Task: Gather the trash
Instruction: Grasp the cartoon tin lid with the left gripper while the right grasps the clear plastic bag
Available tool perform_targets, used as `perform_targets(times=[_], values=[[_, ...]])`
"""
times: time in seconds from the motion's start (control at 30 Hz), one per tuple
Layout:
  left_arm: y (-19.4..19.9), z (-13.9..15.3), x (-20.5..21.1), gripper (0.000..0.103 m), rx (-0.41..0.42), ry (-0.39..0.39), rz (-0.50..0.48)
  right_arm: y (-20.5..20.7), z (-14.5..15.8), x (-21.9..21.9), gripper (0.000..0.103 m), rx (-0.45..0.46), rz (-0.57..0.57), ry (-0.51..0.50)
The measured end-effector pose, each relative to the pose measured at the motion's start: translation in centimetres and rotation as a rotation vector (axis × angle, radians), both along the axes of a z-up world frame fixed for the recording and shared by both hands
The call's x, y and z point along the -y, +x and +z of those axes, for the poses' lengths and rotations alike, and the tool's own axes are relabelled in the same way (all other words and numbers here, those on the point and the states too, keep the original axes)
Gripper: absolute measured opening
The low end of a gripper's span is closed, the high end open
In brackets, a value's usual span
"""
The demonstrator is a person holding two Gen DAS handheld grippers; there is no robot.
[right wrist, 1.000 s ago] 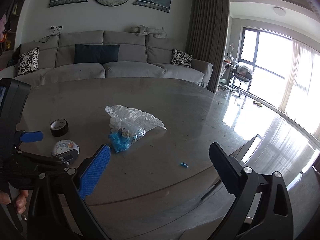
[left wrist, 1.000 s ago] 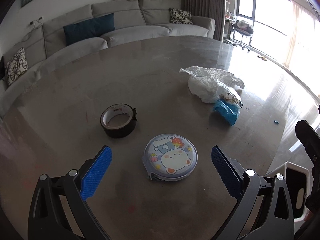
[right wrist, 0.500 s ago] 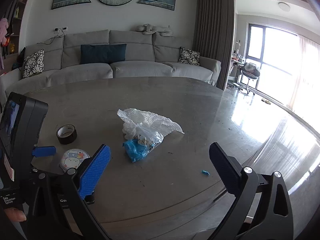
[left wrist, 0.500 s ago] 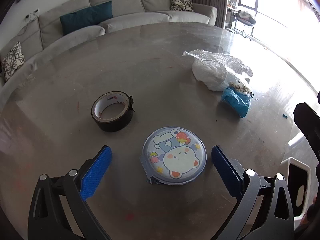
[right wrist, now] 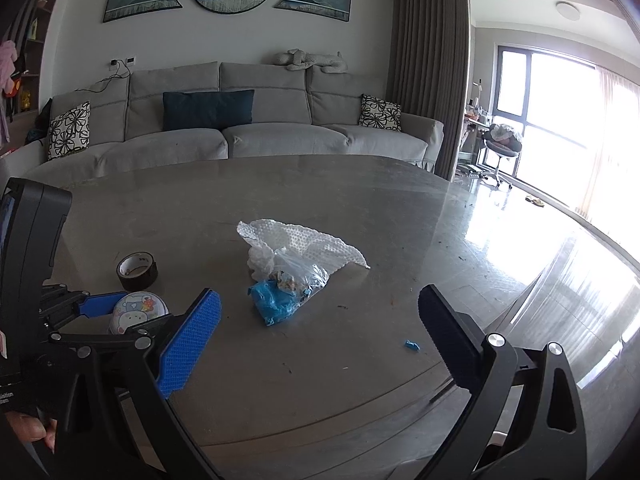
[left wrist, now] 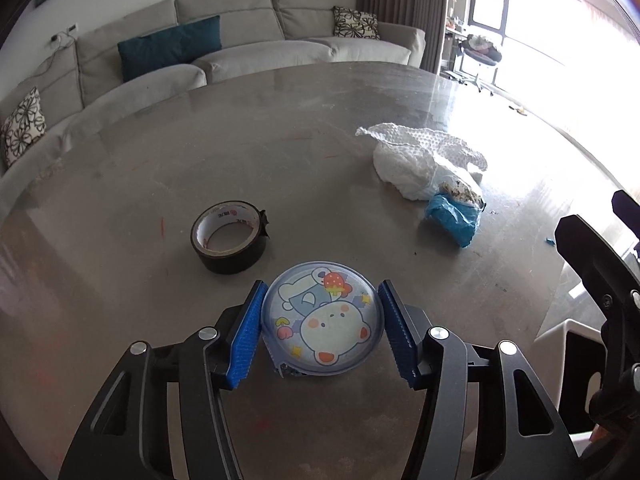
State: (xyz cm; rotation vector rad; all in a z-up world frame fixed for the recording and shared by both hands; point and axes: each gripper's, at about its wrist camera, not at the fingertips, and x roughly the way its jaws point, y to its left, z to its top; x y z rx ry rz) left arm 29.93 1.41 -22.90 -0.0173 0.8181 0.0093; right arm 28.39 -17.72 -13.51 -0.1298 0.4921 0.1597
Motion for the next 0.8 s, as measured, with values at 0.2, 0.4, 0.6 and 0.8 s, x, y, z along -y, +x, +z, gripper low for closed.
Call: perform_targets(times=[0.2, 0.4, 0.6, 0.8], values=[[-1.5, 2.6, -0.3, 0.058, 0.077, 0.064, 0.005, 1.2, -0.3, -0.4, 0.098, -0.029, 0.004, 0.051], [-1.7, 4.7, -1.7, 0.058, 0.111, 0.067, 0.031, 3.9, -1.3, -1.9, 0.098, -0.073, -0.003, 0.076], [-1.0, 5.5, -2.8, 0.058, 0.124, 0.066, 0.04, 6.8, -3.4, -2.9, 0.098, -0.162, -0.038, 0.067], [-0.9, 5.4, -3.6, 0.058, 0.122, 0.052, 0.036, 8.2, -5.3, -3.2, 0.043, -0.242, -0.056, 0.057]])
